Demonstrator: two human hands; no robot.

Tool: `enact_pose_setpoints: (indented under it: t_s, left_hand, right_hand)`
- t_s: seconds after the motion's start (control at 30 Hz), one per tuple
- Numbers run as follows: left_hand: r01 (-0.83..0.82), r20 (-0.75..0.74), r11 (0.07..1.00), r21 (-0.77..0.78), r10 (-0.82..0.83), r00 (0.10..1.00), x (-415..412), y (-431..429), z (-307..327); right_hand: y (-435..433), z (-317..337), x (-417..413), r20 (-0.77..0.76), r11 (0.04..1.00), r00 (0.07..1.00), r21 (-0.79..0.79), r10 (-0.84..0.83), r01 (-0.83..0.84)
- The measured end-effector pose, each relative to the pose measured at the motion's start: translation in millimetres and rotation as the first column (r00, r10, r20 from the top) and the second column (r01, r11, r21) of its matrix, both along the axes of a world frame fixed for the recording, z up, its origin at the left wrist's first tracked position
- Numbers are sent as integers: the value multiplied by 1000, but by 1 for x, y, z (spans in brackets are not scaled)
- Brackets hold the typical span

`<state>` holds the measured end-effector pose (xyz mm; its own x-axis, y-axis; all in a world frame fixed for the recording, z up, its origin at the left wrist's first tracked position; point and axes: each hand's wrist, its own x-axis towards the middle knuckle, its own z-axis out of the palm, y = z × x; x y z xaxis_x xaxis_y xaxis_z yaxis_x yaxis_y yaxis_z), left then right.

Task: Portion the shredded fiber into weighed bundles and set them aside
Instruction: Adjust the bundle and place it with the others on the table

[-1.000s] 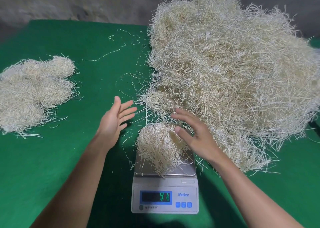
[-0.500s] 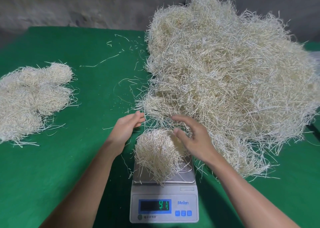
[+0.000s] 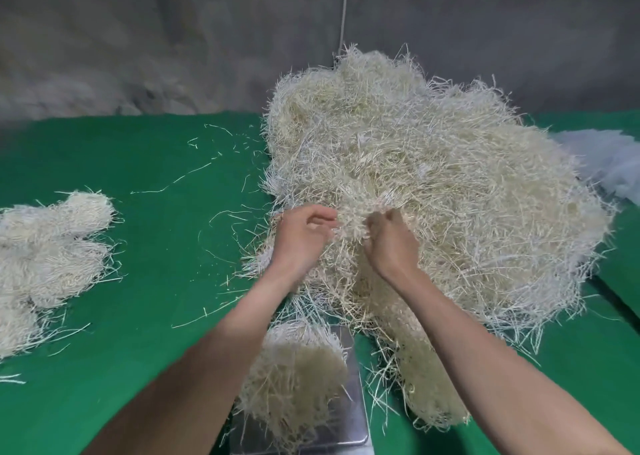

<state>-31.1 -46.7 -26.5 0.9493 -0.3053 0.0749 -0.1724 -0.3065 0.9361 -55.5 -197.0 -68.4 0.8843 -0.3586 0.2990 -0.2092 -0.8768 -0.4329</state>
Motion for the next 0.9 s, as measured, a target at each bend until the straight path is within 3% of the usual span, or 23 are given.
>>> enact_pose_setpoints:
  t_s: [0.07, 0.17, 0.3, 0.33, 0.4, 0.47, 0.5, 0.6, 0.67, 0.77, 0.9]
  left_hand:
    - [88, 27, 995, 54, -89, 996, 6, -15, 2]
    - [196, -1, 981, -11, -196, 981, 13, -37, 12]
    - [-17, 132, 999, -42, 23, 991, 39, -57, 36]
    - [-82, 97, 994, -67, 88, 991, 49, -57, 42]
    - [-170, -70, 972, -164, 160, 985, 68, -50, 54]
    - [-262, -218, 933, -244, 211, 953, 80, -40, 61]
    - [-284, -258, 922, -265, 216, 942, 83, -36, 65]
    - [-258, -325, 882, -395, 129, 937, 85, -34, 74]
    - [-265, -360, 819, -509, 77, 930, 89, -35, 79]
    - [-291, -371, 756, -587, 69, 926, 99, -30, 86]
    - [-340, -446, 611, -715, -23, 895, 104, -21, 79]
  right_hand:
    - [-4, 14, 10, 144, 988, 988, 140, 50, -70]
    - [-2, 53, 21, 373, 925, 921, 301, 108, -231]
    - [-2, 94, 31, 469, 791, 838, 383, 279, -478]
    - [-7, 101, 35, 479, 720, 831, 466, 284, -515]
    - [-22, 108, 40, 538, 582, 834, 642, 123, -500]
    - [-36, 102, 46, 530, 549, 847, 719, -38, -425]
    - [-39, 98, 49, 499, 562, 867, 721, -13, -406]
    - [-20, 81, 61, 370, 626, 883, 624, 290, -467]
    - [-2, 68, 76, 309, 799, 854, 323, 418, -507]
    - [0, 55, 96, 340, 926, 862, -104, 375, -362]
    - [-30, 36, 105, 198, 923, 942, -329, 272, -197]
